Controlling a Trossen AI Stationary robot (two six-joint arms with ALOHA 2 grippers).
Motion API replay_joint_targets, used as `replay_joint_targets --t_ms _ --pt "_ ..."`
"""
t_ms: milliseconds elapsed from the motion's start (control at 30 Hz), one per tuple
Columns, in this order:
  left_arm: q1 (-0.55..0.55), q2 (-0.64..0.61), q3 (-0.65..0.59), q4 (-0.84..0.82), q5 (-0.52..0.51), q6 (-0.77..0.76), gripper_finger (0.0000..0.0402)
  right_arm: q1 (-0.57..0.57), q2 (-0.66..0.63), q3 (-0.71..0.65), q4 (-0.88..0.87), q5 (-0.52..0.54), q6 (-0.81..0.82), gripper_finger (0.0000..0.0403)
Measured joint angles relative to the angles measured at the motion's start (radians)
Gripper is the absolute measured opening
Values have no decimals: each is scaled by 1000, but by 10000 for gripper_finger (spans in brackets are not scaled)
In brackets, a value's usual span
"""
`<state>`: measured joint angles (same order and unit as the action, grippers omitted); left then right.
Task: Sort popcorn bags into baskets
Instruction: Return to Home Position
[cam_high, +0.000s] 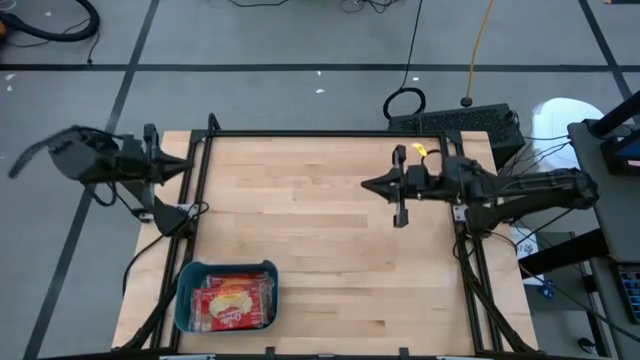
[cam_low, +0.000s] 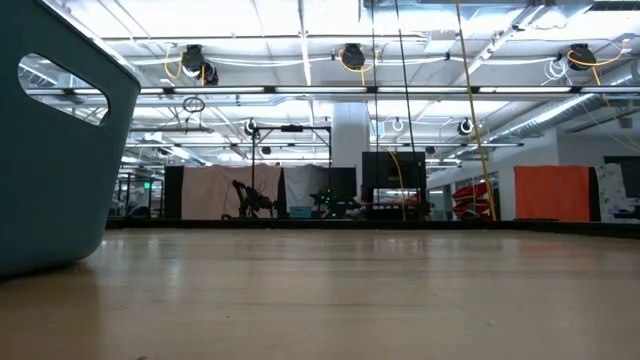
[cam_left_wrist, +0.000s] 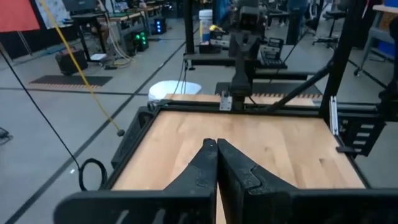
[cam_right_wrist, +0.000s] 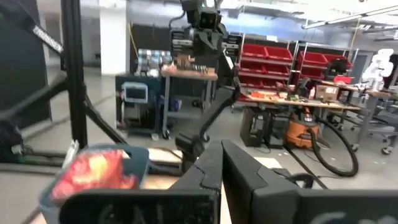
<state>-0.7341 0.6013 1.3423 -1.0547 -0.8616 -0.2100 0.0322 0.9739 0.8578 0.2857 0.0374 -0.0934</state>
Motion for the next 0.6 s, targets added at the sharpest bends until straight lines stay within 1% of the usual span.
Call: replay_joint_targets --t_ms 100,200,367,467,600 --pt "0 -45 -92 50 4 -8 4 -53 -1 -1 -35 -67 -33 0" --pt "0 -93 -186 92 2 -37 4 -100 0 -29 -22 -120 -51 0" --pt "0 -166 -343 168 0 -65 4 -138 0 -122 19 -113 -78 0" --pt "0 -214 -423 217 -1 -58 4 -145 -9 -204 116 -92 -86 0" --pt "0 -296 -507 219 6 -57 4 -145 -36 -344 299 -83 -83 0"
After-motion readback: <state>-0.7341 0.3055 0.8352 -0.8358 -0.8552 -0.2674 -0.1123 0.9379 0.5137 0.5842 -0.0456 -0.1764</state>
